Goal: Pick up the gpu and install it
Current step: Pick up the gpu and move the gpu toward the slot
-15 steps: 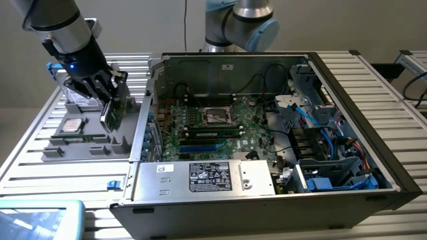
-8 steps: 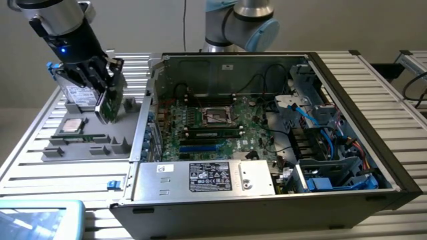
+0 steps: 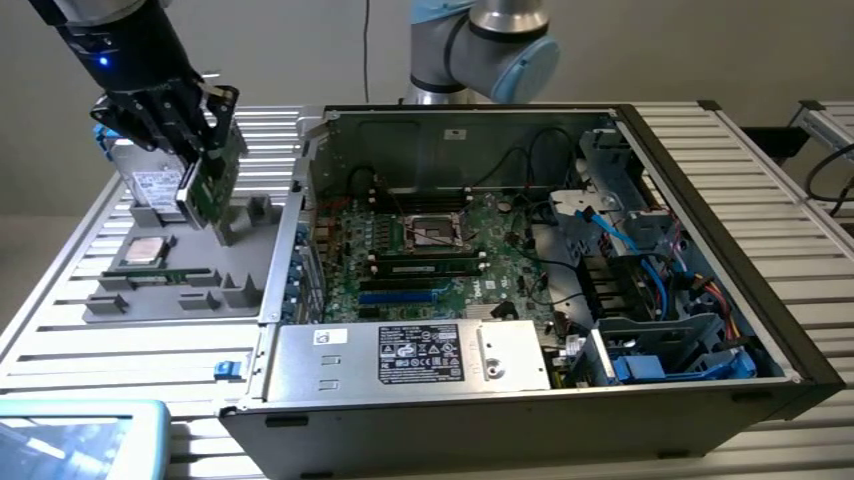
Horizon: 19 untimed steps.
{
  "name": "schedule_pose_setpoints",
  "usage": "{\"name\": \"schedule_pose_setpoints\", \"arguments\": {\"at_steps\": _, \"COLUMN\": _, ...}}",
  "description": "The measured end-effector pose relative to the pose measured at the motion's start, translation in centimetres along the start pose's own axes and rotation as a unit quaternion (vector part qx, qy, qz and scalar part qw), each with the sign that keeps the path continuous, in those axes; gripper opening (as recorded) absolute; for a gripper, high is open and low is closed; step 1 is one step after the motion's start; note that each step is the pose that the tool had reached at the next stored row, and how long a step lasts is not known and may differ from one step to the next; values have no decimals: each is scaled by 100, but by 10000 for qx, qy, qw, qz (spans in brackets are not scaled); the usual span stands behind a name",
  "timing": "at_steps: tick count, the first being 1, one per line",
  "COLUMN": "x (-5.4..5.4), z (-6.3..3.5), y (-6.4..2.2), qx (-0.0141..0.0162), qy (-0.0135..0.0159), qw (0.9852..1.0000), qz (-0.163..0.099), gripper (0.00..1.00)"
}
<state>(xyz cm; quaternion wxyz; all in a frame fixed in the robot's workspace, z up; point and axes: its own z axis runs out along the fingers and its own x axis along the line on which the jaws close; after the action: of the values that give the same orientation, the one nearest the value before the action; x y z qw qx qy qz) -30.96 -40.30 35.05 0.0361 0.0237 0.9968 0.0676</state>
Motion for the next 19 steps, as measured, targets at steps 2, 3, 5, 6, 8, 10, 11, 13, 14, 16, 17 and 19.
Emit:
{"name": "schedule_pose_setpoints", "arguments": {"at_steps": 2, "x": -41, "z": -89, "y": -8, "qx": 0, "qy": 12, "qw": 10000, "qz": 2, "gripper": 28}}
{"name": "schedule_pose_setpoints", "arguments": {"at_steps": 3, "x": -67, "z": -133, "y": -13, "qx": 1, "qy": 18, "qw": 10000, "qz": 2, "gripper": 28}}
{"name": "schedule_pose_setpoints", "arguments": {"at_steps": 5, "x": -124, "z": -222, "y": -20, "qx": 1, "qy": 27, "qw": 10000, "qz": 4, "gripper": 28}}
{"name": "schedule_pose_setpoints", "arguments": {"at_steps": 6, "x": -154, "z": -265, "y": -23, "qx": 1, "qy": 32, "qw": 10000, "qz": 4, "gripper": 28}}
{"name": "schedule_pose_setpoints", "arguments": {"at_steps": 8, "x": -216, "z": -358, "y": -28, "qx": 2, "qy": 44, "qw": 10000, "qz": 6, "gripper": 28}}
{"name": "schedule_pose_setpoints", "arguments": {"at_steps": 10, "x": -270, "z": -446, "y": -31, "qx": 3, "qy": 61, "qw": 10000, "qz": 9, "gripper": 28}}
{"name": "schedule_pose_setpoints", "arguments": {"at_steps": 11, "x": -295, "z": -490, "y": -32, "qx": 3, "qy": 72, "qw": 10000, "qz": 10, "gripper": 28}}
{"name": "schedule_pose_setpoints", "arguments": {"at_steps": 13, "x": -341, "z": -569, "y": -36, "qx": 5, "qy": 101, "qw": 9999, "qz": 14, "gripper": 28}}
{"name": "schedule_pose_setpoints", "arguments": {"at_steps": 14, "x": -361, "z": -596, "y": -37, "qx": 6, "qy": 122, "qw": 9999, "qz": 17, "gripper": 28}}
{"name": "schedule_pose_setpoints", "arguments": {"at_steps": 16, "x": -405, "z": -642, "y": -39, "qx": 8, "qy": 166, "qw": 9999, "qz": 22, "gripper": 28}}
{"name": "schedule_pose_setpoints", "arguments": {"at_steps": 17, "x": -428, "z": -664, "y": -40, "qx": 10, "qy": 189, "qw": 9998, "qz": 25, "gripper": 28}}
{"name": "schedule_pose_setpoints", "arguments": {"at_steps": 19, "x": -475, "z": -708, "y": -41, "qx": 12, "qy": 235, "qw": 9997, "qz": 32, "gripper": 28}}
